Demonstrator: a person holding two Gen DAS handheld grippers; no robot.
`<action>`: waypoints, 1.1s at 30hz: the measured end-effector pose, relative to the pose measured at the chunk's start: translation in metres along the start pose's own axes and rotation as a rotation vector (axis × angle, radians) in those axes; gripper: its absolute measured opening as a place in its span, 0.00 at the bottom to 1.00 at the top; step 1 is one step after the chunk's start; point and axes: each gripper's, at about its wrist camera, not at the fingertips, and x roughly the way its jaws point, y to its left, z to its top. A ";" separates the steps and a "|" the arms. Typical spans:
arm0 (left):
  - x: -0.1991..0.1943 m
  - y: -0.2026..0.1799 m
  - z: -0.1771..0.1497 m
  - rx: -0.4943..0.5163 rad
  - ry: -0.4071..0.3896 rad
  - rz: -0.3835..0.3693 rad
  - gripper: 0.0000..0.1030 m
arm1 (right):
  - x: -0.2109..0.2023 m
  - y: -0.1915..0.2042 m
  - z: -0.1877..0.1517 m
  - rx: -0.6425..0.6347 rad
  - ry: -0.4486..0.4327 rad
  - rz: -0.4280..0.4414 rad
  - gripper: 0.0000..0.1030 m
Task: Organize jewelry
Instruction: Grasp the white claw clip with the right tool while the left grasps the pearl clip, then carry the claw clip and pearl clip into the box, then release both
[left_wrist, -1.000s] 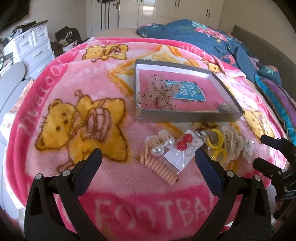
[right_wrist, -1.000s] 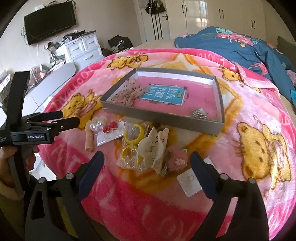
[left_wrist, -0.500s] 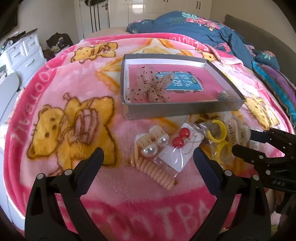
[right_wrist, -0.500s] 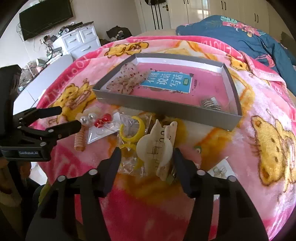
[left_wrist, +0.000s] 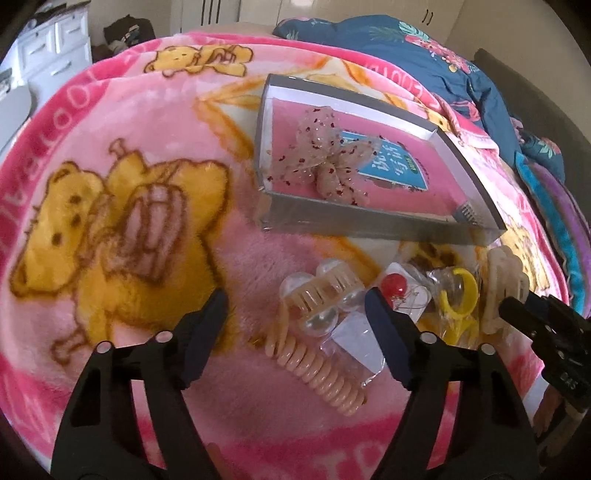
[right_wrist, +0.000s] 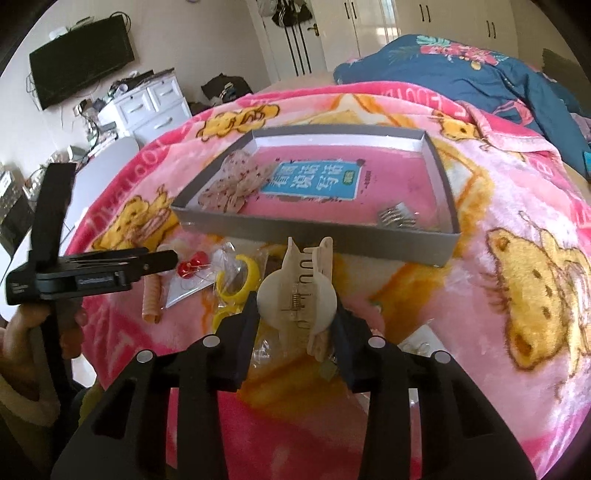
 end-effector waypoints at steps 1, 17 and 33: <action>0.001 -0.001 0.001 -0.001 -0.001 -0.006 0.60 | -0.002 -0.001 0.001 0.002 -0.005 0.000 0.35; 0.001 -0.013 0.006 0.026 -0.026 -0.021 0.37 | -0.020 -0.013 0.005 0.035 -0.056 -0.004 0.35; -0.056 0.028 0.013 -0.072 -0.163 0.034 0.38 | -0.025 0.004 0.014 -0.005 -0.068 0.017 0.35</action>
